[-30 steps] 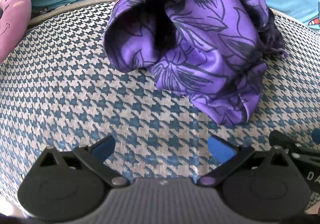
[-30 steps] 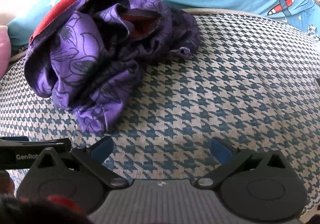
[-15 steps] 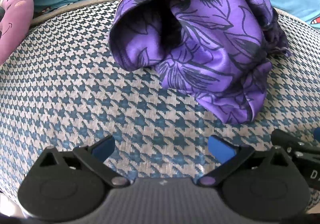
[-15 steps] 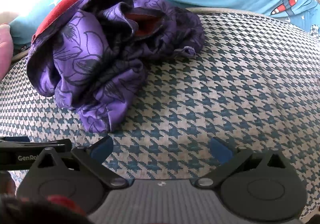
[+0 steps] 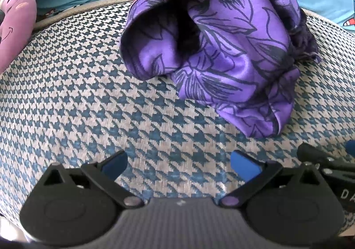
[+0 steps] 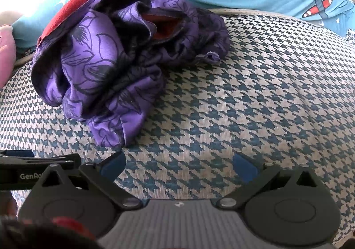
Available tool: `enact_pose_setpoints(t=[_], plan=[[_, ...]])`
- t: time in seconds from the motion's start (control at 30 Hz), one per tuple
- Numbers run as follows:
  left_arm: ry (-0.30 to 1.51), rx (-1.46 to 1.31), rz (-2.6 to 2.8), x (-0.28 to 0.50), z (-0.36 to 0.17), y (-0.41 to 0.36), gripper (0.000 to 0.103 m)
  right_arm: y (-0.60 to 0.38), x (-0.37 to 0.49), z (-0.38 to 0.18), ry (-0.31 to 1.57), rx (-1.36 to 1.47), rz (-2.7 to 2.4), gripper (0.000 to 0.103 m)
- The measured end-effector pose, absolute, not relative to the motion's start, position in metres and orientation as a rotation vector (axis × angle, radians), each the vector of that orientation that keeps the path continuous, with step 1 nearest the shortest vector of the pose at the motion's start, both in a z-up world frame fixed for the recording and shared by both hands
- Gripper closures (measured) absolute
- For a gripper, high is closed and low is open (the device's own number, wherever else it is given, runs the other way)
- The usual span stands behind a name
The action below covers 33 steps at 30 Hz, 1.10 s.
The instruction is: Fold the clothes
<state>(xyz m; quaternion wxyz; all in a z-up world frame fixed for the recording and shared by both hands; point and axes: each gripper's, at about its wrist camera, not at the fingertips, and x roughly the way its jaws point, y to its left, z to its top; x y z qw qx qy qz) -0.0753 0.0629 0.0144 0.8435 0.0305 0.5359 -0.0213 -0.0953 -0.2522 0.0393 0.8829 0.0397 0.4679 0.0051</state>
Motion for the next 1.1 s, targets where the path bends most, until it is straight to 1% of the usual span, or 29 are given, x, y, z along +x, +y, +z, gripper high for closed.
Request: enact_pose_setpoints(t=[0.07, 0.3, 0.53, 1.1], plan=[[1.133, 0.059, -0.033, -0.070, 0.012, 0.047, 0.000, -0.252, -0.095, 0.039, 0.975, 0.083, 0.011, 0.000], [1.127, 0.064, -0.037, -0.077, 0.012, 0.061, 0.000, -0.253, -0.094, 0.038, 0.977, 0.082, -0.004, 0.000], [1.130, 0.055, -0.011, -0.074, 0.019, 0.012, 0.000, -0.257, -0.093, 0.038, 0.975, 0.098, -0.027, 0.000], [1.134, 0.049, 0.028, -0.093, 0.028, -0.019, 0.000, -0.248, -0.092, 0.039, 0.973, 0.082, -0.002, 0.000]])
